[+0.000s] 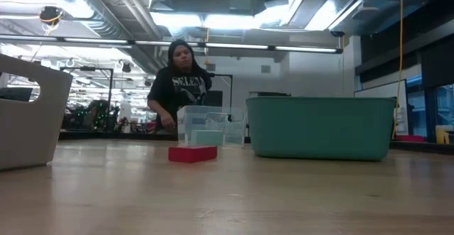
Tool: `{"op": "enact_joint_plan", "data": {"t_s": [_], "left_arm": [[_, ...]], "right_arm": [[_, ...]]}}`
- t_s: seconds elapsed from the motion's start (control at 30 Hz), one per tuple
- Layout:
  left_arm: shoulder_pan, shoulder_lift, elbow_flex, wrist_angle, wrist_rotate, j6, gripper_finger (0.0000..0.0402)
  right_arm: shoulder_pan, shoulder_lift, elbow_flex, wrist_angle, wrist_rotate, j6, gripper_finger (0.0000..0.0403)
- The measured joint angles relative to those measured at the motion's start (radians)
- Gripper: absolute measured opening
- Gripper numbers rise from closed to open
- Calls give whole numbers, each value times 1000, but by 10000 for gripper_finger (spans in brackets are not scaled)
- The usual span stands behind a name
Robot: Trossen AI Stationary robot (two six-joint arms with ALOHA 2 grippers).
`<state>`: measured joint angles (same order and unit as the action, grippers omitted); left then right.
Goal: Sort & place blocks by color
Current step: Put the red block into the gray bin
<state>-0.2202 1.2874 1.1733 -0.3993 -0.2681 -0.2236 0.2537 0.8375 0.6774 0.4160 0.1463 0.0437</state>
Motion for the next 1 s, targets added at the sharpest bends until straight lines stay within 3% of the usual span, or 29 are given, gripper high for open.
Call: {"op": "enact_joint_plan", "data": {"t_s": [0.2, 0.37, 0.5, 0.8, 0.87, 1.0], "left_arm": [[-15, -172, -115, 406, -76, 49, 120], [-14, -219, -290, 707, -81, 61, 120], [-2, -223, -356, 833, -82, 43, 120], [-25, -224, -354, 824, -40, 15, 120], [-54, -224, -325, 726, -26, -11, 120], [-137, -219, -197, 348, -31, -78, 120]], "right_arm": [[0, 0, 0, 4, 1, 0, 241], [0, 0, 0, 6, 1, 0, 241], [0, 0, 0, 6, 1, 1, 241], [0, 0, 0, 6, 1, 3, 241], [0, 0, 0, 6, 0, 3, 241], [0, 0, 0, 6, 0, 3, 241]]}}
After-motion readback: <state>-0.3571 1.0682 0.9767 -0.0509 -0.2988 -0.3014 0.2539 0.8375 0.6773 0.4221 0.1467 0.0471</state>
